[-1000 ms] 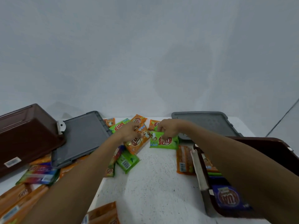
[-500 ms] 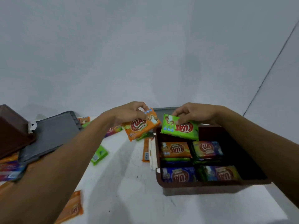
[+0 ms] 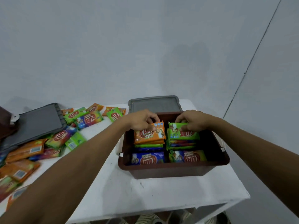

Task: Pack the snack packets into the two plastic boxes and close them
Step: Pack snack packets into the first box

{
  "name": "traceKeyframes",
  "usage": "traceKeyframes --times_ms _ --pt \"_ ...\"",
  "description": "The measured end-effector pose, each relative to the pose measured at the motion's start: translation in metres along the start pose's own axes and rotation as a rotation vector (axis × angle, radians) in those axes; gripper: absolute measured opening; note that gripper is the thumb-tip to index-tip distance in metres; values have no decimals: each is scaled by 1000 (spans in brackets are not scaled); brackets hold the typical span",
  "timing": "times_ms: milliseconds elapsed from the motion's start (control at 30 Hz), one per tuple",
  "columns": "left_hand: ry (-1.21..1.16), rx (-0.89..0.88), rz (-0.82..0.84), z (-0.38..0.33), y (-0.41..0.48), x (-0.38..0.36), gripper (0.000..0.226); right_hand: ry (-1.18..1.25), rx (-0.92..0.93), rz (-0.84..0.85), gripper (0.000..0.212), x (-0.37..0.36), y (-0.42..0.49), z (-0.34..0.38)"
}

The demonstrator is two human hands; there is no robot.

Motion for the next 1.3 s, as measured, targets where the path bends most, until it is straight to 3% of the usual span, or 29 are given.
traceKeyframes --times_ms 267,500,600,700,900,1300 --pt "313 -54 -146 5 5 -7 38 -58 119 -263 35 -3 -11 0" --pt "308 -115 -338 4 -2 -5 34 -147 160 -406 35 -4 -17 2" --pt "271 -157 -247 2 -6 -8 38 -142 171 -335 36 -6 -15 3" --pt "415 -125 -134 3 -3 -15 45 -152 169 -252 40 -11 -11 5" --pt "450 -147 -171 6 2 -16 33 -148 134 -264 42 -12 -10 5" --pt "639 -144 -211 17 -27 -11 42 -128 119 -215 42 -18 -10 17"
Point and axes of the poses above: each hand's wrist, its own y-axis towards the middle knuckle, its own x-axis out of the back of the hand, z = x × y, the point moved 5 cm from there along y, towards the middle knuckle, and after that the axes turned 3 degrees about -x, right-handed, at the moved point
